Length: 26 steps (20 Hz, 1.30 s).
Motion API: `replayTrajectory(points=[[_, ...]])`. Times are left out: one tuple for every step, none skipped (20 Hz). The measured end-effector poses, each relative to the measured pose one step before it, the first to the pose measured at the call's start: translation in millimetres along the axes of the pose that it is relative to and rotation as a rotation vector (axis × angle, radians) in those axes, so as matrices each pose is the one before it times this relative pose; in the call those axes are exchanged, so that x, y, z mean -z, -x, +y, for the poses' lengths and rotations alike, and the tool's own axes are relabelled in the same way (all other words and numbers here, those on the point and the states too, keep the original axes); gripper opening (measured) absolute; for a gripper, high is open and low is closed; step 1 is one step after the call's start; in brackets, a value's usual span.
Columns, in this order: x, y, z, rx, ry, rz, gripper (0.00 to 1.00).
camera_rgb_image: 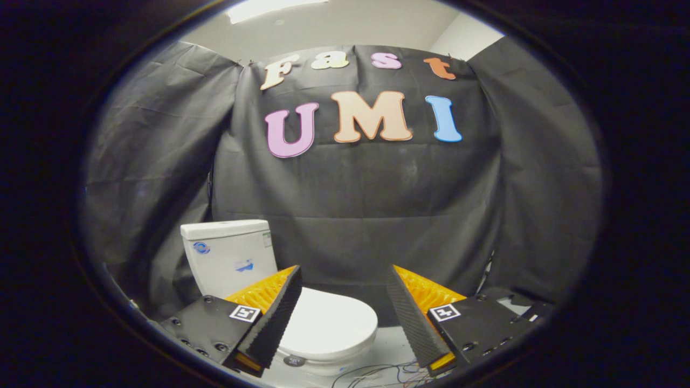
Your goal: Open the toilet lid.
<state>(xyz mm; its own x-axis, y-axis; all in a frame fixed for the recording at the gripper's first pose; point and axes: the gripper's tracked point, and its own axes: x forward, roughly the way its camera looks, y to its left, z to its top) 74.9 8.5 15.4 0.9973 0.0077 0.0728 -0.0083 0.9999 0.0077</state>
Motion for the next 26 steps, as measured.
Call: replayTrajectory(points=[[-4.69,-9.18,1.57,0.01321,-0.00283,-0.0267,0.98],[-5.09,-8.27,4.61,0.01181,-0.00128,-0.0227,0.98],[-4.3,-8.06,6.01,0.01355,-0.00139,-0.01918,0.97],[-4.8,-6.37,6.61,0.01513,-0.00118,-0.01502,0.96],[-4.02,-5.63,8.68,0.0074,0.00023,-0.01447,0.94],[-3.97,-4.48,7.68,0.0057,-0.00303,-0.01751,0.93],[-5.69,-3.69,8.21,0.01128,-0.0094,-0.02303,0.94],[-5.77,-3.25,6.63,0.02038,-0.01764,-0.02251,0.93],[-3.14,-1.82,4.72,0.02792,-0.02123,-0.02151,0.93],[-2.17,0.27,1.57,0.03646,-0.02611,-0.02242,0.92],[-1.87,1.0,0.6,0.0543,-0.03259,-0.02392,0.91],[-0.04,-0.23,-0.73,0.05341,-0.03316,-0.01576,0.91],[6.83,1.84,-2.31,0.06222,-0.02529,-0.00131,0.88],[7.01,3.48,-0.67,0.04718,-0.02741,0.00428,0.85],[5.42,6.25,1.54,0.03962,-0.03525,-0.00014,0.82],[4.7,4.26,-0.21,0.04034,-0.04255,-0.00373,0.8],[6.84,3.84,-5.34,0.06606,-0.0408,-0.0033,0.77],[8.43,3.52,-12.47,0.07554,-0.0235,-0.00536,0.74],[14.79,7.6,-13.81,0.069,-0.01354,0.01266,0.71],[15.0,7.16,-8.25,0.04364,-0.02489,0.01625,0.69],[12.35,9.25,-4.78,0.02599,-0.03366,0.02306,0.66],[14.65,7.04,-5.27,0.02655,-0.03516,0.02134,0.63],[14.83,6.86,-9.43,0.02767,-0.03257,0.01892,0.6],[15.27,4.7,-13.54,0.03181,-0.03031,0.02491,0.6],[17.66,5.01,-13.05,0.03221,-0.02474,0.03287,0.6],[15.85,4.32,-14.18,0.03084,-0.02252,0.02981,0.61]])
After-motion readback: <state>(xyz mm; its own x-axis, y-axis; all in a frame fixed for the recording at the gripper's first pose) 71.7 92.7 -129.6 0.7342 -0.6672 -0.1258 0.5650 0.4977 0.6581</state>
